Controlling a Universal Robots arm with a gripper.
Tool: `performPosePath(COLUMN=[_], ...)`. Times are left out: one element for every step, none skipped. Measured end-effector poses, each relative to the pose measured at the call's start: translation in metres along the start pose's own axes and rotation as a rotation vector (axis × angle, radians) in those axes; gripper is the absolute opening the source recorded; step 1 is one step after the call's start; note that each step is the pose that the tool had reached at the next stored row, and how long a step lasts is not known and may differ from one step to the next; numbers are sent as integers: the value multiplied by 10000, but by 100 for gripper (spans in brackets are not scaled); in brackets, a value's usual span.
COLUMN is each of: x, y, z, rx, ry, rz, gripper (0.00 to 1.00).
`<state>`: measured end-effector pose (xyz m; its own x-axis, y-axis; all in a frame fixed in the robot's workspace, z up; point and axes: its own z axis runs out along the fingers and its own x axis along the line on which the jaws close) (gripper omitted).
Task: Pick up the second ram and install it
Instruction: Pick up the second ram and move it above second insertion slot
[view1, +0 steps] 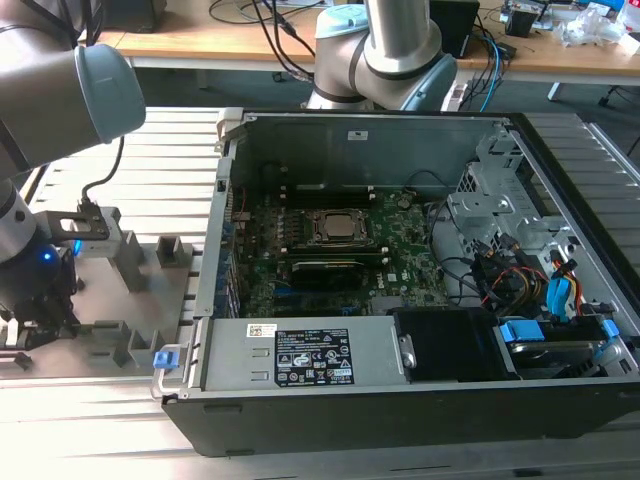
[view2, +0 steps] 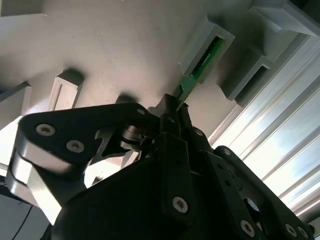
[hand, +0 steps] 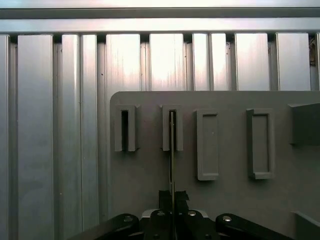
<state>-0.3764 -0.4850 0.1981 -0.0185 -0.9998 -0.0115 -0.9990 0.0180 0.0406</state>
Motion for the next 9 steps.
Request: performPosePath(x=[0,0,0,0,0,0,0,0,0], y=[0,0,0,0,0,0,0,0,0], z=[0,1,1,2,2,4,4,5,5], rx=[0,0,0,0,0,0,0,0,0], ry=[0,0,0,0,0,0,0,0,1], rz=[0,0,0,0,0,0,0,1,0], gripper=[16,14,14,14,14,14,14,14,14])
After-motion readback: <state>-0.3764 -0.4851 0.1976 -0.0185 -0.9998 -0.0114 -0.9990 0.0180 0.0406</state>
